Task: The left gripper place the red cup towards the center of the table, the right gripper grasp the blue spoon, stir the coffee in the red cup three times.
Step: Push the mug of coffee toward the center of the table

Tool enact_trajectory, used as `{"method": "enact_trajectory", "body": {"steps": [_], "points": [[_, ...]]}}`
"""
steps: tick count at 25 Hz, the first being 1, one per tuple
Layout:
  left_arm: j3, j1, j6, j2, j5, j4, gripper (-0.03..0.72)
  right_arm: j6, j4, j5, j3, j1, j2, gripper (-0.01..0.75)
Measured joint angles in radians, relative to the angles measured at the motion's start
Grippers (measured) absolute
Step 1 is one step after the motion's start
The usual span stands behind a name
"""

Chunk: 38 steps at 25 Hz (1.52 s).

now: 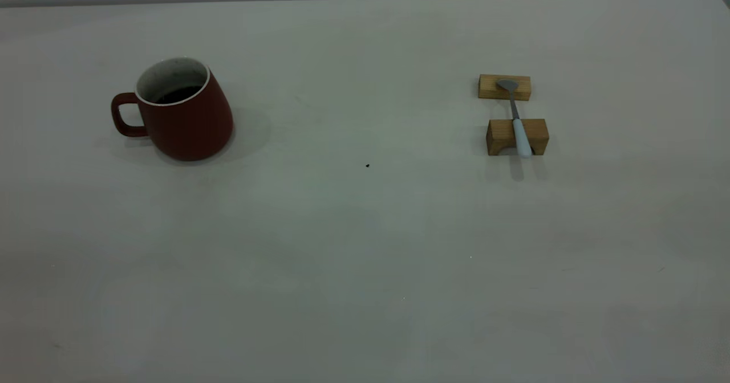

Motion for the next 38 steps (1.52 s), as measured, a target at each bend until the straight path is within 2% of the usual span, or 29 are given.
{"method": "enact_trajectory", "body": {"steps": [38], "points": [[-0.001,0.0,-0.003,0.031,-0.002,-0.003,0.322,-0.001,0.0,0.0,0.0,0.0,0.0,0.511]]}}
